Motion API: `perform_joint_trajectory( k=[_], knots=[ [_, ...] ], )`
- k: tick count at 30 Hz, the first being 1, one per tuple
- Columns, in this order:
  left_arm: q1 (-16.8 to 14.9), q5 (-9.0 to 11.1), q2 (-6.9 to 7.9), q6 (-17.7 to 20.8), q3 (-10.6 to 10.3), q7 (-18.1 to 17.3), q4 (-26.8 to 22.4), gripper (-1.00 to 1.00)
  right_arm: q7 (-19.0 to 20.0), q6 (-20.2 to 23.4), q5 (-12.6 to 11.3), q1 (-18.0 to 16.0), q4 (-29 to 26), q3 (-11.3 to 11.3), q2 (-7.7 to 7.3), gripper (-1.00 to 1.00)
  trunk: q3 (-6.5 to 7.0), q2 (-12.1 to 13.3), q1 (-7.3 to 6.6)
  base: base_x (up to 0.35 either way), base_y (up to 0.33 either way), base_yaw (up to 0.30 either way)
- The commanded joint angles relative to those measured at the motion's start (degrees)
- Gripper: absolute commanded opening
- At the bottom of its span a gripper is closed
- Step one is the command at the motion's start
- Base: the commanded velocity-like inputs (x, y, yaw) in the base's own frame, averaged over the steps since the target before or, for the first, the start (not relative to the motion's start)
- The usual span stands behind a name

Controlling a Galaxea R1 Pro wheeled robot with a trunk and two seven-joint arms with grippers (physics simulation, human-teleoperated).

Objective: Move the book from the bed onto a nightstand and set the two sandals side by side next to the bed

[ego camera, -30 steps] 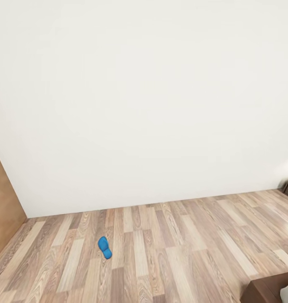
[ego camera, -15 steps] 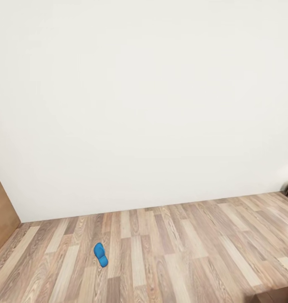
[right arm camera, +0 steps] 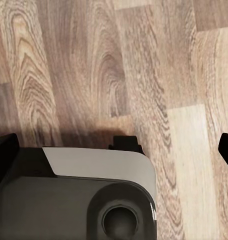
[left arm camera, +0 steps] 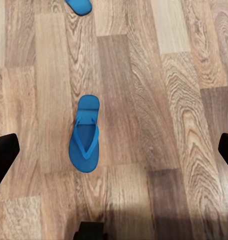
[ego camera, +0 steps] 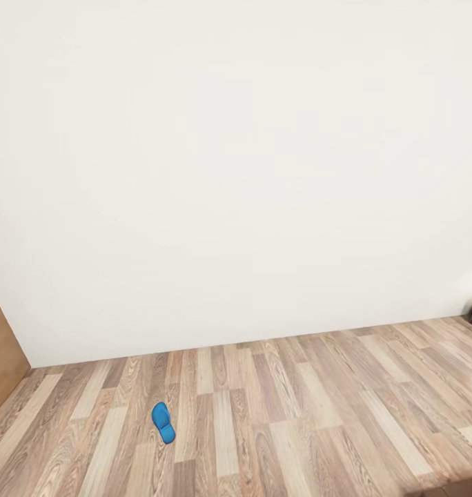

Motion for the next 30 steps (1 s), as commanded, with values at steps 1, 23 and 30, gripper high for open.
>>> perform_joint_trajectory(
  k=[1,23,30],
  knots=[
    [0.0,0.2,-0.02,-0.1,0.1,0.1,0.0,1.00,0.1,-0.2,0.0,0.0,0.1,-0.1,-0.01,1.00,-0.06,0.0,0.00,0.000,0.000,0.000],
    [-13.7,0.2,0.06,18.5,0.1,2.2,-1.9,1.00,0.2,-0.2,-0.1,0.0,0.1,-0.1,-0.01,1.00,-0.06,0.0,0.00,0.000,0.000,0.000],
    [-18.9,0.2,0.08,21.0,0.1,7.0,-0.6,1.00,0.2,-0.2,-0.1,0.0,-0.1,-0.2,-0.06,1.00,-0.06,0.0,0.00,0.000,0.000,0.000]
  ],
)
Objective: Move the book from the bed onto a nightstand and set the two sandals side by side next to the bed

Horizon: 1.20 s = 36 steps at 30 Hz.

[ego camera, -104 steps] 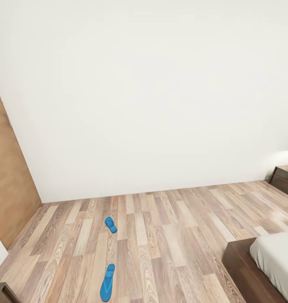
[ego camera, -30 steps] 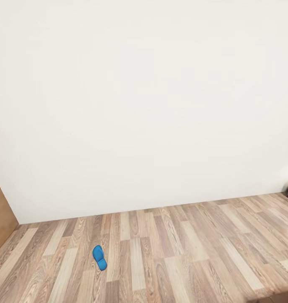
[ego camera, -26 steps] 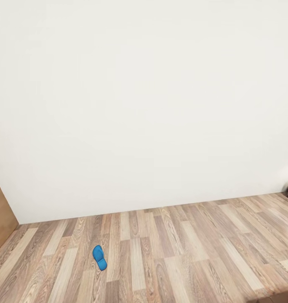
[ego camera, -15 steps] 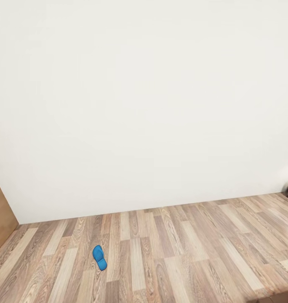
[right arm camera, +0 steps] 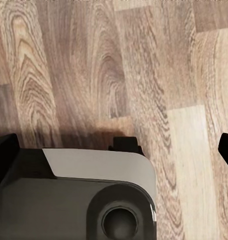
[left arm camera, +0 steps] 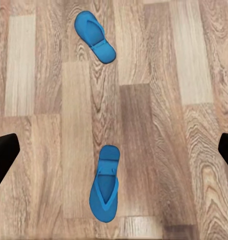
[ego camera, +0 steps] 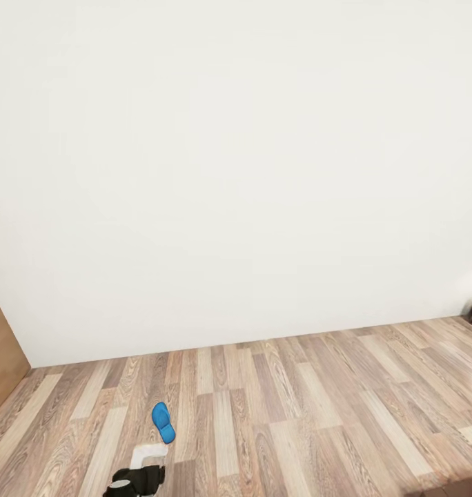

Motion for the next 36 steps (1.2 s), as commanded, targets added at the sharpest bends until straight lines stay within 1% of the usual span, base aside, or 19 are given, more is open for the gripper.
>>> perform_joint_trajectory(
  k=[1,4,6,16,18,21,22,24,26,27,29,30,31,33,34,35,36],
  knots=[
    [-0.1,0.2,-0.05,0.3,0.1,0.5,0.3,1.00,0.1,-0.2,0.0,0.0,0.0,-0.1,-0.03,1.00,-0.06,0.0,0.00,0.000,0.000,0.000],
    [-0.4,0.2,-0.11,-0.1,0.0,1.6,2.8,1.00,0.1,-0.2,0.0,0.0,-0.8,-0.1,-0.10,1.00,-0.06,0.0,0.00,0.000,0.000,0.000],
    [-0.5,0.3,-0.13,-1.1,0.1,1.9,4.3,1.00,0.0,-0.2,0.0,0.0,-2.8,0.0,-0.12,1.00,-0.06,0.0,0.00,0.000,0.000,0.000],
    [-0.5,0.3,-0.13,-1.6,1.2,2.1,4.8,1.00,0.0,-0.1,0.0,0.0,-6.2,0.0,-0.08,1.00,-0.06,0.0,0.00,0.000,0.000,0.000],
    [-0.6,0.3,-0.13,-1.6,1.4,2.1,4.8,1.00,-0.1,-0.1,0.0,0.0,-7.5,0.0,-0.08,1.00,-0.06,0.0,0.00,0.000,0.000,0.000],
    [-0.6,0.3,-0.13,-1.7,1.4,2.1,4.8,1.00,-0.3,0.3,0.1,0.0,-12.6,0.0,-0.01,1.00,-0.06,0.0,0.00,0.000,0.000,0.000],
    [-0.6,0.3,-0.13,-1.7,1.4,2.1,4.8,1.00,-0.3,0.4,0.1,0.0,-13.5,0.0,0.02,1.00,-0.06,0.0,0.00,0.000,0.000,0.000],
    [-0.6,0.3,-0.13,-1.7,1.4,2.1,4.8,1.00,-0.3,1.0,0.1,0.0,-15.7,0.1,0.10,1.00,-0.06,0.0,0.00,0.000,0.000,0.000],
    [-0.6,0.3,-0.13,-1.7,1.4,2.1,4.8,1.00,0.0,2.7,0.0,-0.1,-17.3,0.1,0.12,1.00,-0.06,0.0,0.00,0.000,0.000,0.000],
    [-0.6,0.3,-0.15,-1.7,1.3,2.0,4.8,1.00,0.2,4.8,-0.1,-0.2,-17.9,0.1,0.11,1.00,-0.06,0.0,0.00,0.000,0.000,0.000],
    [-0.6,0.3,-0.14,-1.7,1.3,2.0,4.8,1.00,0.5,7.6,-0.2,-0.4,-18.3,0.1,0.09,1.00,-0.06,0.0,0.00,0.000,0.000,0.000],
    [-0.6,0.3,-0.17,-1.7,1.3,1.9,4.8,1.00,1.4,10.6,-0.5,-0.6,-18.6,0.1,0.07,1.00,-0.06,0.0,0.00,0.000,0.000,0.000],
    [-0.6,0.3,-0.19,-1.7,1.3,1.9,4.8,1.00,3.3,13.2,-1.3,-1.3,-19.0,0.1,0.06,1.00,-0.06,0.0,0.00,0.000,0.000,0.000],
    [-0.6,0.3,-0.20,-1.7,1.3,1.9,4.8,1.00,6.2,15.3,-2.6,-2.6,-19.5,0.1,0.04,1.00,-0.06,0.0,0.00,0.000,0.000,0.000],
    [-0.6,0.3,-0.21,-1.7,1.3,1.9,4.8,1.00,10.3,16.9,-5.0,-4.3,-19.9,0.1,-0.04,1.00,-0.06,0.0,0.00,0.000,0.000,0.000],
    [-0.6,0.2,-0.21,-1.7,1.2,1.9,4.8,1.00,14.7,18.4,-8.3,-5.8,-20.1,0.1,-0.10,1.00,-0.06,0.0,0.00,0.000,0.000,0.000],
    [-0.6,0.2,-0.22,-1.7,1.2,1.8,4.8,1.00,16.6,19.1,-9.9,-6.4,-20.2,0.1,-0.12,1.00,-0.06,0.0,0.00,0.000,0.000,0.000]
  ],
)
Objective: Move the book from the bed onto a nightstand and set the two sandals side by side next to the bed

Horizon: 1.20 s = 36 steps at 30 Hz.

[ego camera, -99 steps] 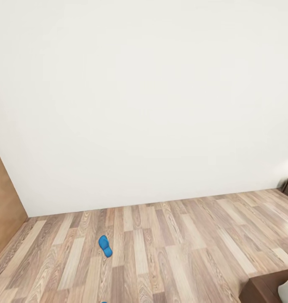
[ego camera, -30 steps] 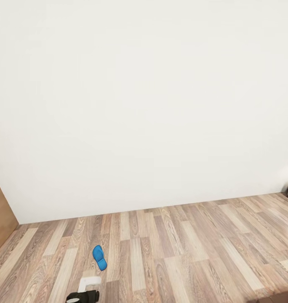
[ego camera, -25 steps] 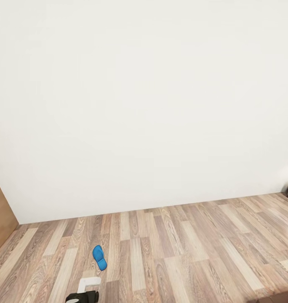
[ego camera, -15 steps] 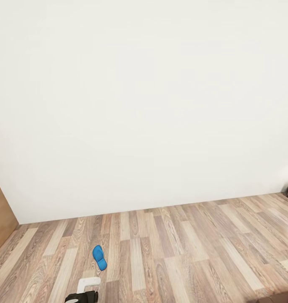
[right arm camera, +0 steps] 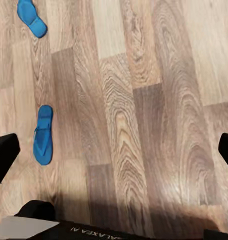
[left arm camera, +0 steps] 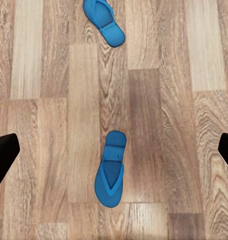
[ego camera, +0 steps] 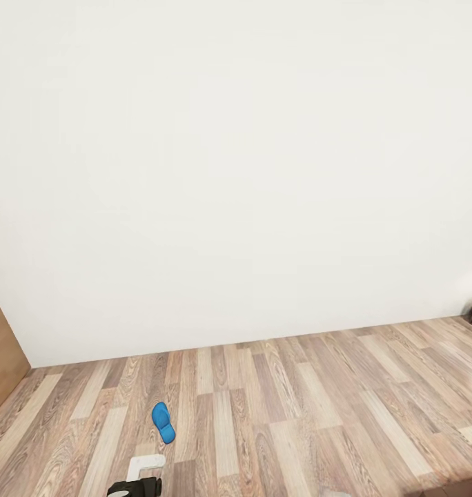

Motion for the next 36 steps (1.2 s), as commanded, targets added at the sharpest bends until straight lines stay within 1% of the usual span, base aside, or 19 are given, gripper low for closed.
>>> perform_joint_trajectory(
  k=[1,3,4,6,8,9,10,11,12,15,17,18,20,21,22,23,26,28,36],
  knots=[
    [0.0,0.2,-0.04,0.3,0.2,0.1,-0.1,1.00,3.5,1.8,-4.0,-0.9,-0.3,-0.1,-0.06,1.00,-0.07,0.0,0.00,0.000,0.000,0.000],
    [0.0,0.2,-0.04,0.3,0.2,0.1,-0.1,1.00,6.1,3.3,-7.6,-1.5,-0.5,-0.1,-0.26,1.00,-0.07,0.0,0.00,0.000,0.000,0.000],
    [0.0,0.2,-0.06,0.3,0.2,0.1,-0.1,1.00,8.0,4.5,-11.2,-1.9,-0.7,-0.1,-1.02,1.00,-0.07,0.0,0.00,0.000,0.000,0.000],
    [0.0,0.2,-0.08,0.3,0.2,0.1,-0.1,1.00,10.1,5.8,-18.4,-2.3,-1.7,-0.2,-3.88,1.00,-0.07,0.0,0.00,0.000,0.000,0.000],
    [0.0,0.2,-0.10,0.3,0.2,0.1,-0.1,1.00,10.5,6.2,-21.9,-2.4,-2.7,-0.2,-5.20,1.00,-0.07,0.0,0.00,0.000,0.000,0.000],
    [0.0,0.2,-0.15,0.3,0.2,0.1,-0.1,1.00,10.8,6.4,-25.4,-2.5,-4.1,-0.3,-6.30,1.00,-0.07,0.0,0.00,0.000,0.000,0.000],
    [0.0,0.2,-0.16,0.3,0.2,0.1,-0.1,1.00,10.8,6.5,-26.9,-2.5,-5.0,-0.3,-6.76,1.00,-0.07,0.0,0.00,0.000,0.000,0.000],
    [0.0,0.2,-0.21,0.4,0.2,0.1,-0.1,1.00,10.9,6.7,-29.4,-2.6,-7.0,-0.3,-7.47,1.00,-0.07,0.0,0.00,0.000,0.000,0.000],
    [0.0,0.2,-0.24,0.4,0.2,0.2,-0.1,1.00,10.9,7.0,-31.9,-2.6,-10.3,-0.4,-8.22,1.00,-0.07,0.0,0.00,0.000,0.000,0.000],
    [0.0,0.2,-0.29,0.5,0.2,0.2,-0.1,1.00,11.0,8.0,-33.4,-2.6,-13.4,-0.4,-9.20,1.00,-0.07,0.0,0.00,0.000,0.000,0.000],
    [0.1,0.2,-0.40,0.6,0.1,0.3,-0.1,1.00,11.0,10.0,-34.3,-2.6,-14.8,-0.7,-10.05,1.00,-0.07,0.0,0.00,0.000,0.000,0.000],
    [0.1,0.2,-0.42,0.6,0.1,0.3,-0.1,1.00,11.0,10.7,-34.4,-2.6,-15.0,-0.9,-10.20,1.00,-0.07,0.0,0.00,0.000,0.000,0.000],
    [0.1,0.2,-0.48,0.6,0.1,0.4,-0.1,1.00,11.0,12.6,-34.7,-2.6,-15.4,-2.1,-10.57,1.00,-0.07,0.0,0.00,0.000,0.000,0.000],
    [0.1,0.2,-0.51,0.7,0.1,0.4,-0.1,1.00,11.1,13.9,-34.7,-2.6,-15.5,-3.3,-10.82,1.00,-0.07,0.0,0.00,0.000,0.000,0.000],
    [0.1,0.2,-0.53,0.7,0.1,0.4,-0.1,1.00,11.1,14.5,-34.8,-2.6,-15.6,-4.1,-10.91,1.00,-0.07,0.0,0.00,0.000,0.000,0.000],
    [0.1,0.2,-0.53,0.7,0.1,0.4,-0.1,1.00,11.1,16.0,-34.8,-2.6,-15.6,-6.2,-11.04,1.00,-0.25,-0.4,0.22,0.000,0.000,0.000],
    [0.1,0.2,-0.54,0.7,0.1,0.4,-0.1,1.00,11.1,18.6,-34.9,-2.6,-15.7,-9.7,-11.17,1.00,-0.78,-1.6,0.88,0.000,0.000,0.000],
    [0.1,0.2,-0.52,0.7,0.2,0.4,-0.1,1.00,11.1,20.5,-34.9,-2.6,-15.7,-11.7,-11.24,1.00,-1.14,-2.4,1.32,0.000,0.000,0.000],
    [0.1,0.3,-0.55,0.7,0.2,0.5,-0.1,1.00,11.2,21.2,-34.9,-2.6,-15.7,-12.3,-11.19,1.00,-2.58,-5.6,3.07,0.000,0.000,0.000]
  ],
)
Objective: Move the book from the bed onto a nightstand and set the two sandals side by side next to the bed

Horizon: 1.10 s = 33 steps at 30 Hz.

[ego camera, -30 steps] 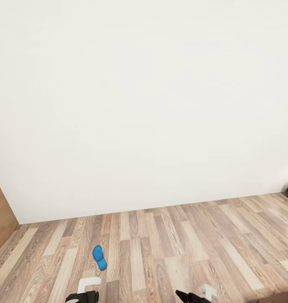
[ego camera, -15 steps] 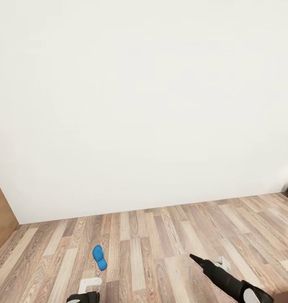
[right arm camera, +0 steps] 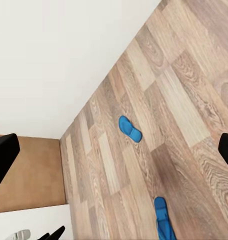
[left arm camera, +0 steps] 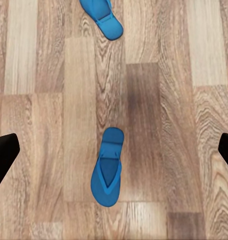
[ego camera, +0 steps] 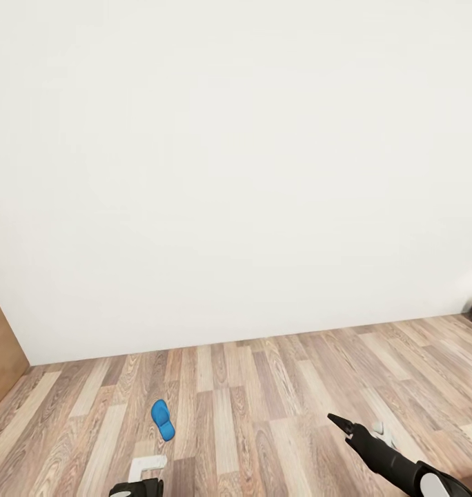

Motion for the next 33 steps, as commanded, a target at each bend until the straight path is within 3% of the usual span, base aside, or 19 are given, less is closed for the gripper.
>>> perform_joint_trajectory(
  k=[1,33],
  knots=[
    [0.0,0.2,-0.01,0.3,0.2,0.1,-0.1,1.00,0.0,0.5,-0.3,0.0,0.0,-0.1,0.01,1.00,-0.25,-0.4,0.22,0.000,0.000,0.000],
    [0.0,0.2,0.03,0.3,0.2,0.1,-0.1,1.00,0.0,0.5,-0.2,0.0,0.0,-0.1,0.09,1.00,-5.99,-13.3,7.25,0.000,0.000,0.000]
  ],
)
